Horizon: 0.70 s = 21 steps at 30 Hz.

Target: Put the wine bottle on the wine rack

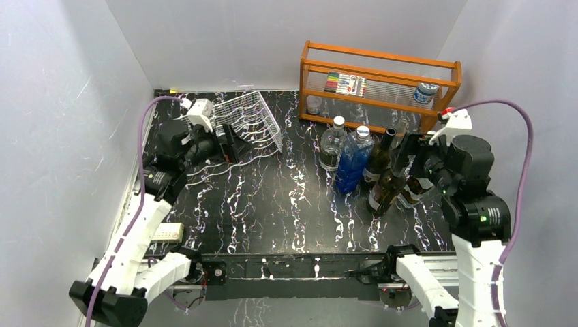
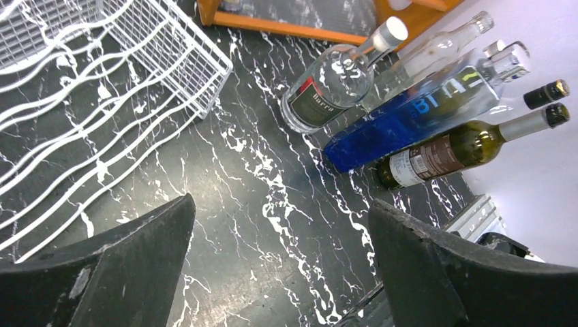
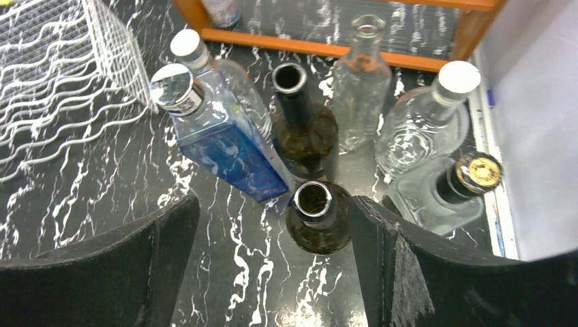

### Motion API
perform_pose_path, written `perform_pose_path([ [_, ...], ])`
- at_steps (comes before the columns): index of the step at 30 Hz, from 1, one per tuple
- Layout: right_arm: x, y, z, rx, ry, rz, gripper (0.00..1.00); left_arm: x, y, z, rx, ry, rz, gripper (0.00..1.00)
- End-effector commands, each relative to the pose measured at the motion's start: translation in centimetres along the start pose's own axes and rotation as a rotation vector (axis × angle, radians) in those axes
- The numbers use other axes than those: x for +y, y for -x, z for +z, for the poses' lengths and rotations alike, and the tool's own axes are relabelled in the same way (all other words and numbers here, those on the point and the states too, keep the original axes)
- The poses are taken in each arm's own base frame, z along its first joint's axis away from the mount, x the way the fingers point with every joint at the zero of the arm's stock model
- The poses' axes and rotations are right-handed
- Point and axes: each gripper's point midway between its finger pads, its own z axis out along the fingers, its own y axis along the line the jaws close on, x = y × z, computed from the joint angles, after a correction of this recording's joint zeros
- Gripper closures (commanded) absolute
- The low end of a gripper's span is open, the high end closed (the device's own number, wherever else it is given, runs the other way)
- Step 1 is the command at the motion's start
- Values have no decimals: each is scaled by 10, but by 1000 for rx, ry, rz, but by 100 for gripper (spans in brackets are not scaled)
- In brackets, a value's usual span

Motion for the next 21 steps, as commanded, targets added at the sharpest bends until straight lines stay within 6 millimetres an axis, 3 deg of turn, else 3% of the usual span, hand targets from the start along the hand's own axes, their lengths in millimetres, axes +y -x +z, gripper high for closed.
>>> perform_pose_path([
  [1, 23, 25, 4, -24, 110, -74, 11, -8, 15, -18, -105, -16, 78, 2],
  [4, 48, 37, 5, -16, 213, -122, 11, -10, 21, -23, -143, -12, 77, 2],
  [10, 90, 29, 26, 81, 366, -156, 16, -12, 17, -25, -152, -28, 73, 2],
  [14, 85, 27, 48, 103, 297, -122, 15, -12, 11, -25, -141, -39, 56, 2],
  [21, 78, 3, 81, 167, 230, -79, 9, -8, 7, -25, -127, -18, 42, 2],
])
